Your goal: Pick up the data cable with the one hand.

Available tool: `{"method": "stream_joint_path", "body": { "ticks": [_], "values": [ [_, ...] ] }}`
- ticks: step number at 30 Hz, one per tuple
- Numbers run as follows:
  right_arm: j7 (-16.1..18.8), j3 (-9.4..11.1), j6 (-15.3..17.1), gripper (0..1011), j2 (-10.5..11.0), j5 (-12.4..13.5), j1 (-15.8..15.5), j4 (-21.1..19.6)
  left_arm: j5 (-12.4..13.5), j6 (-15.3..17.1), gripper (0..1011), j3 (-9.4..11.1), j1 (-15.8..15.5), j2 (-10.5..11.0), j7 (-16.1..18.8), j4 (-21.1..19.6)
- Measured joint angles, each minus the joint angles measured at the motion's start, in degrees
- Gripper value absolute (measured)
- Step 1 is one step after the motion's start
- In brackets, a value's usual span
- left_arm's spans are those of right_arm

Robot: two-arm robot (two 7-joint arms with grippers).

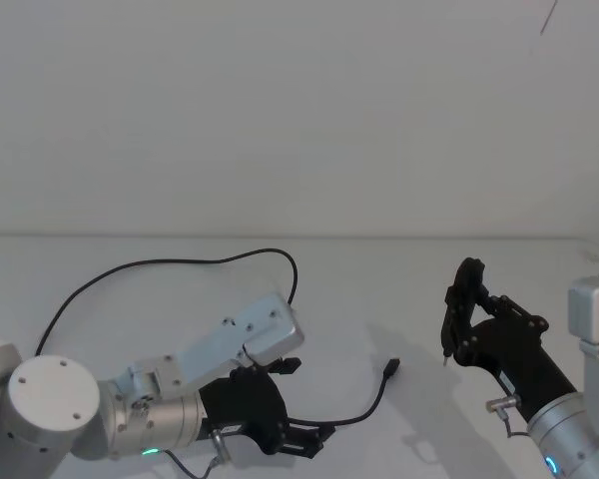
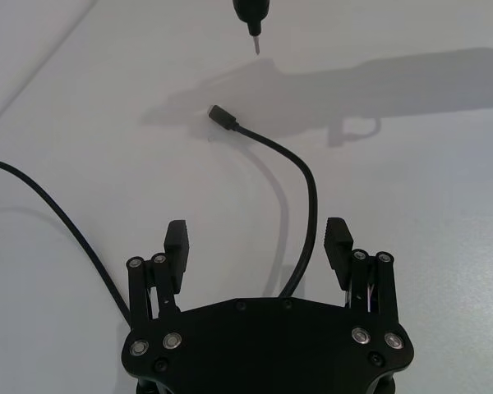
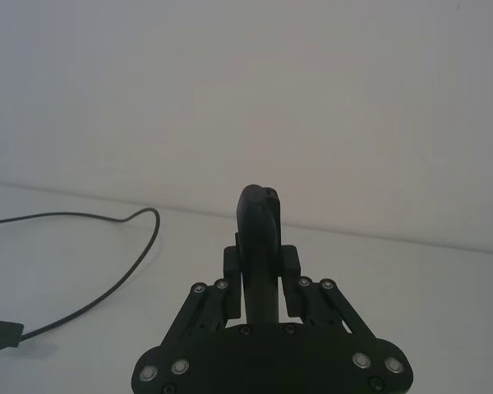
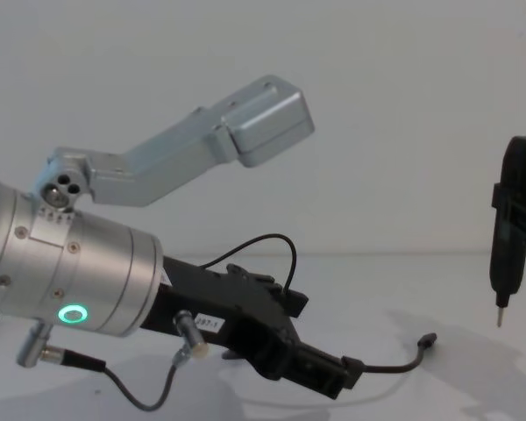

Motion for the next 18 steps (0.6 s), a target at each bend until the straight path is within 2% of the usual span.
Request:
{"method": "stream_joint_path", "body": {
  "ticks": [9,18],
  "values": [
    [0.0,0.0,0.0,283,0.0,0.0,0.0,0.0,0.8,0.6,978,0.5,-0.4,-0.9,0.1,1.3],
    [0.0,0.0,0.0,283,0.0,0.0,0.0,0.0,1.2,0.9,747,0.8,-0.7,-1.4,0.1,2.0]
  ]
}}
